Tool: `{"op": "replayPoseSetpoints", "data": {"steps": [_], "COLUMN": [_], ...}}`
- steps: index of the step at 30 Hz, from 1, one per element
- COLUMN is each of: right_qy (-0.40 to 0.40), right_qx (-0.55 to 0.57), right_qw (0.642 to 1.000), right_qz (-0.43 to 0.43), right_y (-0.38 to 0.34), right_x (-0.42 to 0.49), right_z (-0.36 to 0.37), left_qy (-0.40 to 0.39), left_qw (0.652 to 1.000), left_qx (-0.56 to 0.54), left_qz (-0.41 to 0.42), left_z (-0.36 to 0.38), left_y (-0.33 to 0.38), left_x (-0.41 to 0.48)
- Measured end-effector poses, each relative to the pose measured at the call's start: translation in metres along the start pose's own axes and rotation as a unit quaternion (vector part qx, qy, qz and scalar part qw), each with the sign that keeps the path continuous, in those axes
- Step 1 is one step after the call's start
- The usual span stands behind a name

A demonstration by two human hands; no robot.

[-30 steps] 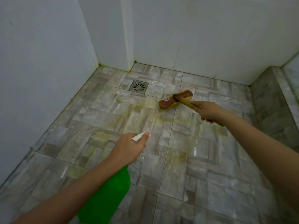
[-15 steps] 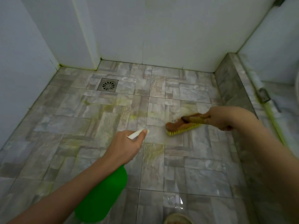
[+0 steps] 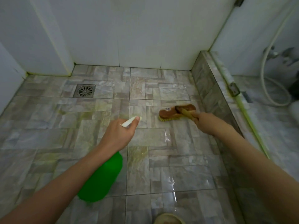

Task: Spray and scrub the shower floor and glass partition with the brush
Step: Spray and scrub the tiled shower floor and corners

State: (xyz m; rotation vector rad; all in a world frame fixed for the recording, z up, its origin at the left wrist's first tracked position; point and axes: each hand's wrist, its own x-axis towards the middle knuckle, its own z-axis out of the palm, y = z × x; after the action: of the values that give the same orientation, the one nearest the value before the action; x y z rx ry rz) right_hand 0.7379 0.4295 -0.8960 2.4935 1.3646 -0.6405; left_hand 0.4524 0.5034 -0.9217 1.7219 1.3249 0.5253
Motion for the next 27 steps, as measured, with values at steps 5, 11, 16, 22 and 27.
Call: {"op": "replayPoseSetpoints", "data": {"steps": [5,11,16,22,27], "right_qy": [-0.009,-0.103,-0.107,-0.064,-0.017], "right_qx": [0.059,0.265,0.130,0.048,0.054], "right_qw": [0.997,0.952,0.979,0.995,0.998], "right_qz": [0.039,0.109,0.111,0.060,0.008], "right_y": [-0.006,-0.013,-0.020,-0.031,-0.030], "right_x": [0.011,0.003,-0.023,0.008,0.050], "right_z": [0.006,0.026,0.033,0.035,0.008], "left_qy": [-0.031,-0.042,-0.043,-0.064,-0.059], "left_qw": [0.999,0.998,0.998,0.998,0.998], "left_qx": [0.001,-0.036,-0.035,-0.020,0.027], "left_qz": [-0.011,-0.041,-0.027,-0.006,0.002], "left_z": [0.000,-0.001,-0.015,-0.032,-0.027], "left_y": [0.008,0.018,0.026,0.036,0.044], "left_x": [0.009,0.020,0.026,0.037,0.055]}}
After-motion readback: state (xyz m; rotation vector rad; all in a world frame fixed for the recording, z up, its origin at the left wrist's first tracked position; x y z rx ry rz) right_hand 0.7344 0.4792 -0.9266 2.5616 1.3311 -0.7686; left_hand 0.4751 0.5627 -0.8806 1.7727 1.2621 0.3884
